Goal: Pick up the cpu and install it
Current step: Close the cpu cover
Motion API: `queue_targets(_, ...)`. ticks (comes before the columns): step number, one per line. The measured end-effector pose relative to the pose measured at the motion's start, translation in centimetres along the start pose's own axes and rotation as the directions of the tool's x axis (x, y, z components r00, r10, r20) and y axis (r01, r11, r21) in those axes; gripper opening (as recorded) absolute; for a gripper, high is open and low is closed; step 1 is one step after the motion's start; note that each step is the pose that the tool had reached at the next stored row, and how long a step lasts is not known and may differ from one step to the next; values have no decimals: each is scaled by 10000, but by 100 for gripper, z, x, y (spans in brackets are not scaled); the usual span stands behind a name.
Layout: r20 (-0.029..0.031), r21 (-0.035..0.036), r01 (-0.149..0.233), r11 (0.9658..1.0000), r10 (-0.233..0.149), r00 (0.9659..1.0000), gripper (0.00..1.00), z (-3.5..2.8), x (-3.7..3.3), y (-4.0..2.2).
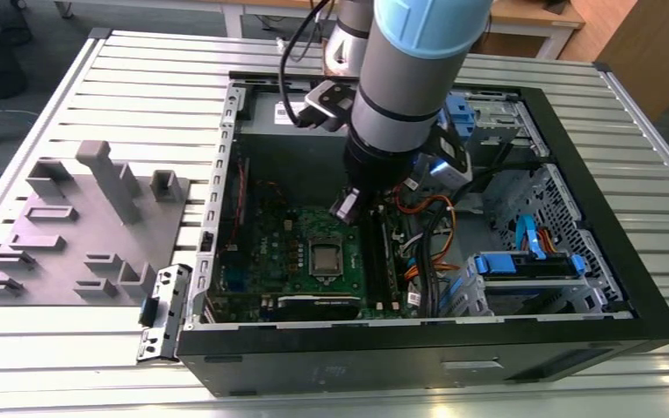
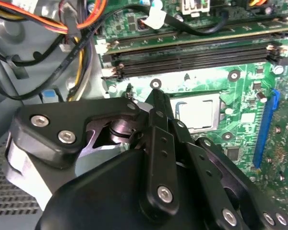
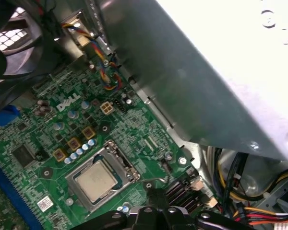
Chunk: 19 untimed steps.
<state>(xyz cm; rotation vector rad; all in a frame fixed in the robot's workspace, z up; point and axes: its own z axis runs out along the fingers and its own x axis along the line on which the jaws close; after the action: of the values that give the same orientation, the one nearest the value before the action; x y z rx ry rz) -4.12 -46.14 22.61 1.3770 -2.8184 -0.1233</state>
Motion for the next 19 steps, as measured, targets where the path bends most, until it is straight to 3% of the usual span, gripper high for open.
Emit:
queue_targets(9,-13,3,333,9994,-333,9994,11,1,97,41)
queue_targets(19,-52,-18,908,9959,-908,9959,11,6,167,79)
